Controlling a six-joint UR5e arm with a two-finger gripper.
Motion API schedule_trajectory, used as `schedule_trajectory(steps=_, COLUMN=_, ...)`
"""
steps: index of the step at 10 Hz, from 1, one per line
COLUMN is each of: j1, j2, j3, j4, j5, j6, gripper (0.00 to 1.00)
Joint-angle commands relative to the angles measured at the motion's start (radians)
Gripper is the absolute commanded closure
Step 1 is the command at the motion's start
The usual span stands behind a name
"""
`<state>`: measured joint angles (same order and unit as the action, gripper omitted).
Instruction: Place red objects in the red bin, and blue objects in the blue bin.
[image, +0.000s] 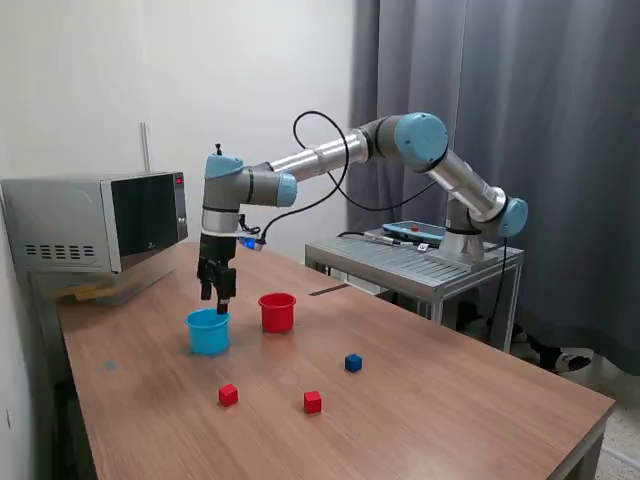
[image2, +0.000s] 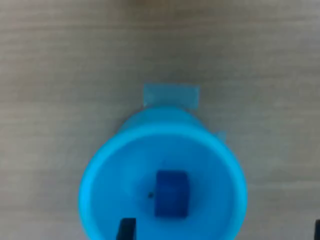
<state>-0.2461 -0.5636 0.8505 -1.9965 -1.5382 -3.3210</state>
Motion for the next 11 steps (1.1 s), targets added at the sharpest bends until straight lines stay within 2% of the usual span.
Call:
schedule_trajectory(steps=1, j1=0.045, j2=-0.051, j3=0.129, j4=0.002, j5=0.0, j6=0.005, gripper=0.0)
schedule_trajectory(steps=3, j1=0.085, j2=-0.181, j3=0.308, j4=0.005, j5=0.0, j6=0.005, gripper=0.0)
schedule_trajectory(steps=6, j1=0.157, j2=-0.324, j3=0.439, j4=0.01, j5=0.0, j6=0.006, gripper=0.0)
schedule_trajectory(steps=9, j1=0.278, j2=-0.343, j3=0.576, j4=-0.002, j5=0.003, j6=0.035, gripper=0.0)
schedule_trajectory(steps=10, j1=0.3, j2=-0.341, j3=0.625, j4=-0.024, j5=0.029, j6=0.038, gripper=0.0)
schedule_trajectory(steps=11, j1=0.326, j2=-0.34, j3=0.66, j4=-0.051, j5=0.102, j6=0.04, gripper=0.0)
